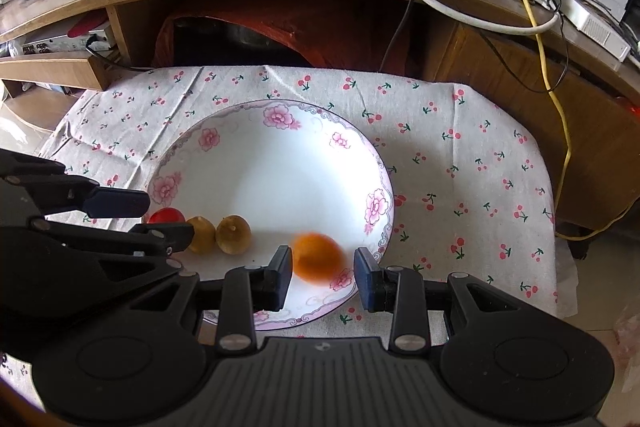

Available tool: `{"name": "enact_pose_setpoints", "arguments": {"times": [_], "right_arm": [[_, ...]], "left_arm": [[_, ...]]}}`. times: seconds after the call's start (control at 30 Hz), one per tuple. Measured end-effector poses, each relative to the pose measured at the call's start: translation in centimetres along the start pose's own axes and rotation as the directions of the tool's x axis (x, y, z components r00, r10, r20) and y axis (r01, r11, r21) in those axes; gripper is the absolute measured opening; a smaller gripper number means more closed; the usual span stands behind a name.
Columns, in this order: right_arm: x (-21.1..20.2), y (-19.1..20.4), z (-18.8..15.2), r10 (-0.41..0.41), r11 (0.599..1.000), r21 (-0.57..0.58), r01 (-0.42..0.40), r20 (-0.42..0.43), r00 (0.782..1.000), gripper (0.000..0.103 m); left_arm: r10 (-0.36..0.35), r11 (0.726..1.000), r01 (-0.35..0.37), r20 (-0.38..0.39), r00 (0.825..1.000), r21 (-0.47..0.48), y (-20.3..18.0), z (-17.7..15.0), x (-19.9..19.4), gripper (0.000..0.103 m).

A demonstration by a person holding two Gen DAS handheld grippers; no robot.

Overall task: Organize fruits
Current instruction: 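Carry the tangerine with right tool while left tool carries the tomato over the bowl, then open right tool over the bowl while left tool releases the tomato there, then move right tool to a tangerine while left tool moves to the large red-yellow tomato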

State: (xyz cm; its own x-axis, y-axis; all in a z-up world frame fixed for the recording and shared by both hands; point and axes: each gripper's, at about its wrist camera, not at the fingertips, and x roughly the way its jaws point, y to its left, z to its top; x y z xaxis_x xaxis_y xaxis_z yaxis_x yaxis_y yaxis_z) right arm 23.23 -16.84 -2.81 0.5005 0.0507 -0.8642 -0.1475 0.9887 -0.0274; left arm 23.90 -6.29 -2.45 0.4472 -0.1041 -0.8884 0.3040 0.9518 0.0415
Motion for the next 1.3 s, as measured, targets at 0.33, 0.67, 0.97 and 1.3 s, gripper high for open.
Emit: {"name": "enact_pose_setpoints", "arguments": {"times": [0.33, 0.67, 0.97, 1.3], "right_arm": [[-0.4, 0.2, -0.2, -0.001, 1.0, -0.009, 0.001, 0.01, 1.0, 0.034], [-1.3, 0.6, -0.5, -0.001, 1.0, -0.021, 0.002, 0.019, 1.0, 0.034], [-2.0, 1.6, -1.1, 0.005, 0.999, -0.044, -0.005, 0.015, 1.0, 0.034], [-2.6, 2.9, -2.3, 0.015, 0.998, -0.064, -0.016, -0.01, 1.0, 0.034]], "left_arm": [[0.002, 1.0, -0.002, 0.015, 1.0, 0.0, 0.0, 0.1, -0.7, 0.045], [0.004, 1.0, -0.004, 0.029, 1.0, 0.001, 0.2, 0.0, -1.7, 0.052], [0.008, 1.0, -0.009, 0.03, 1.0, 0.015, 0.4, -0.9, -2.5, 0.052], [0.001, 1.0, -0.001, 0.018, 1.0, 0.024, 0.8, -2.2, -3.3, 0.052]]}}
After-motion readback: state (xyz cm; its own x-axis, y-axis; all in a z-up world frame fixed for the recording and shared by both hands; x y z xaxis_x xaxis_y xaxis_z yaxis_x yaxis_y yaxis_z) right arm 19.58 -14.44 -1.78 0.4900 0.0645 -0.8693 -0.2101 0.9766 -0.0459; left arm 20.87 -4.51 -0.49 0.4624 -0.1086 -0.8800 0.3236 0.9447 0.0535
